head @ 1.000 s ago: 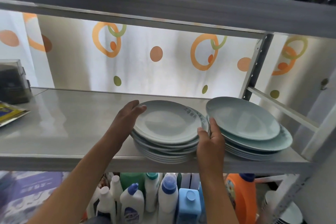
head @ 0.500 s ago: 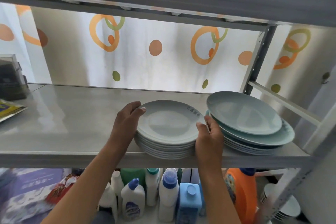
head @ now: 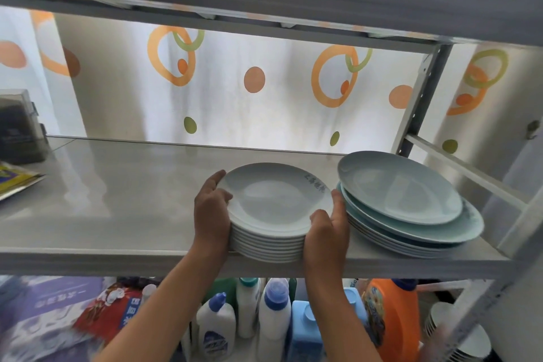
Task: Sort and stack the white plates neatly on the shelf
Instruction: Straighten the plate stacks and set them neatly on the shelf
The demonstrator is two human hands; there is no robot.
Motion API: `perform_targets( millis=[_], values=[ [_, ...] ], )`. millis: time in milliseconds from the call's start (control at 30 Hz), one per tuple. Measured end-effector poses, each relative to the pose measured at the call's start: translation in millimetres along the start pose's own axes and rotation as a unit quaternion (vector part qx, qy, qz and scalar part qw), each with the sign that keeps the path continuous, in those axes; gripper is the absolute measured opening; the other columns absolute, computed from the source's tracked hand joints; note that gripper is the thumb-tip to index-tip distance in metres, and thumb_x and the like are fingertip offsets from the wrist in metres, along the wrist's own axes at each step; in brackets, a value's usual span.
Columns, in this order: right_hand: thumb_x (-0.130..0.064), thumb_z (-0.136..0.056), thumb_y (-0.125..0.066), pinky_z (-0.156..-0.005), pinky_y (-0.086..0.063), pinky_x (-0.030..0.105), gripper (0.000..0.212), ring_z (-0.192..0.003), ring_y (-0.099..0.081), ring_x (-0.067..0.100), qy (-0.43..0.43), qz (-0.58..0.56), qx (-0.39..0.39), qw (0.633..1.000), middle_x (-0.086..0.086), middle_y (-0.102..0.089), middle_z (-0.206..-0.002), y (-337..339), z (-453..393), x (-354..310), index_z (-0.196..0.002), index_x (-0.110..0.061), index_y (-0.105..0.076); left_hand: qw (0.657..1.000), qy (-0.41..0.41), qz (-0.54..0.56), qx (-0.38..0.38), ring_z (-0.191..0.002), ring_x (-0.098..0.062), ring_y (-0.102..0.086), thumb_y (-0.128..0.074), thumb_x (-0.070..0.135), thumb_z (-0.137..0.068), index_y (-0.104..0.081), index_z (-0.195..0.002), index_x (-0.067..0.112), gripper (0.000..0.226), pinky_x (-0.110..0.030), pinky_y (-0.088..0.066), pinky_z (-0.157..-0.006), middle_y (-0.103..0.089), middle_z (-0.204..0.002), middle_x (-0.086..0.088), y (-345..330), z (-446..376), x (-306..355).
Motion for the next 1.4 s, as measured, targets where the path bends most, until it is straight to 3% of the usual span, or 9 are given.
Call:
perform_targets(
  millis=[333,500,667,767,833,1000,1133,1300,1400],
  values=[
    [-0.003,-0.093,-0.038,-0.117,-0.024,0.033,0.06,-0.142,-0.03,0.023,-0.034,0.025,-0.116,0.992,0.007,-0.03,-0.157,-57.8,-41.2,-8.6,-0.151,-0.013,-0.028,0.994,0.061,0.087,0.036,-0.094,-0.031,-0.06,-0.038,-0.009,-0.076,-0.06,-0.118,0.011,0.052,-0.042,-0.051,-0.09,-0.062,-0.106,-0.014,8.3,-52.7,5.0],
    [0.001,-0.087,-0.042,-0.11,-0.026,0.027,0.065,-0.139,-0.032,0.023,-0.066,0.009,-0.158,0.985,0.01,-0.033,-0.154,-91.1,-62.9,-8.0,-0.15,-0.009,-0.028,0.993,0.075,0.066,0.063,-0.089,-0.029,-0.056,-0.035,-0.01,-0.072,-0.062,-0.104,0.012,0.047,-0.04,-0.05,-0.088,-0.06,-0.089,-0.01,13.2,-88.9,11.7],
    [0.006,-0.086,-0.043,-0.094,-0.028,0.019,0.065,-0.116,-0.04,0.012,-0.076,-0.01,-0.168,0.983,0.008,-0.041,-0.148,-112.8,-82.8,-8.5,-0.149,-0.006,-0.031,0.995,0.027,0.012,0.095,-0.092,-0.025,-0.051,-0.033,-0.011,-0.073,-0.063,-0.113,0.001,0.051,-0.027,-0.042,-0.079,-0.059,-0.104,-0.016,16.4,-116.8,15.3],
    [0.003,-0.086,-0.044,-0.106,-0.028,0.024,0.066,-0.133,-0.039,0.02,-0.073,-0.005,-0.162,0.984,0.01,-0.038,-0.151,-124.3,-89.9,-5.2,-0.149,-0.007,-0.031,0.994,0.004,-0.009,0.105,-0.095,-0.023,-0.052,-0.035,-0.011,-0.076,-0.062,-0.116,-0.002,0.049,-0.02,-0.044,-0.077,-0.062,-0.117,-0.018,16.3,-132.5,14.4],
    [0.002,-0.085,-0.044,-0.111,-0.028,0.029,0.067,-0.136,-0.038,0.023,-0.074,-0.005,-0.157,0.985,0.011,-0.039,-0.151,-125.9,-90.8,-2.6,-0.15,-0.009,-0.031,0.994,-0.017,-0.047,0.099,-0.094,-0.02,-0.05,-0.038,-0.011,-0.081,-0.059,-0.121,-0.007,0.046,-0.013,-0.043,-0.07,-0.059,-0.109,-0.01,15.6,-138.4,13.1],
    [-0.004,-0.088,-0.044,-0.108,-0.026,0.025,0.063,-0.137,-0.037,0.022,-0.066,-0.005,-0.16,0.985,0.006,-0.042,-0.148,-124.4,-95.3,2.1,-0.149,-0.009,-0.033,0.973,-0.108,-0.174,0.106,-0.094,-0.027,-0.06,-0.042,-0.003,-0.074,-0.071,-0.106,0.006,0.045,-0.029,-0.045,-0.082,-0.068,-0.095,-0.007,15.2,-141.9,22.9],
    [-0.028,-0.097,-0.04,-0.114,-0.031,0.04,0.05,-0.133,-0.043,0.03,-0.053,-0.015,-0.138,0.989,0.014,-0.048,-0.143,-121.2,-88.8,2.3,-0.141,-0.005,-0.042,0.929,-0.251,-0.226,0.149,-0.098,-0.028,-0.061,-0.04,0.0,-0.076,-0.073,-0.091,0.011,0.038,-0.026,-0.039,-0.083,-0.072,-0.101,-0.009,8.2,-112.5,48.9],
    [-0.028,-0.102,-0.037,-0.113,-0.018,0.023,0.051,-0.144,-0.028,0.015,0.01,-0.046,-0.091,0.995,0.001,-0.032,-0.156,-84.8,-73.9,-18.3,-0.151,-0.015,-0.031,0.85,-0.465,-0.234,0.077,-0.098,-0.026,-0.06,-0.042,-0.011,-0.068,-0.066,-0.081,0.005,0.032,-0.029,-0.042,-0.095,-0.069,-0.092,-0.01,-22.2,-55.9,67.7],
    [-0.024,-0.102,-0.04,-0.109,-0.023,0.016,0.045,-0.138,-0.036,0.005,0.072,-0.061,-0.066,0.993,-0.005,-0.042,-0.151,-48.5,-55.7,-31.0,-0.147,-0.019,-0.041,0.84,-0.496,-0.22,0.007,-0.092,-0.025,-0.062,-0.043,-0.013,-0.067,-0.066,-0.079,0.003,0.03,-0.028,-0.045,-0.088,-0.069,-0.089,-0.009,-55.8,-31.9,68.0]
  ],
)
Point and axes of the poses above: each hand's wrist, its own z-axis away from the middle knuckle, its own y-axis out of the back of the hand, x = y × z, the point moved 7 cm from there along -z, towards the middle knuckle
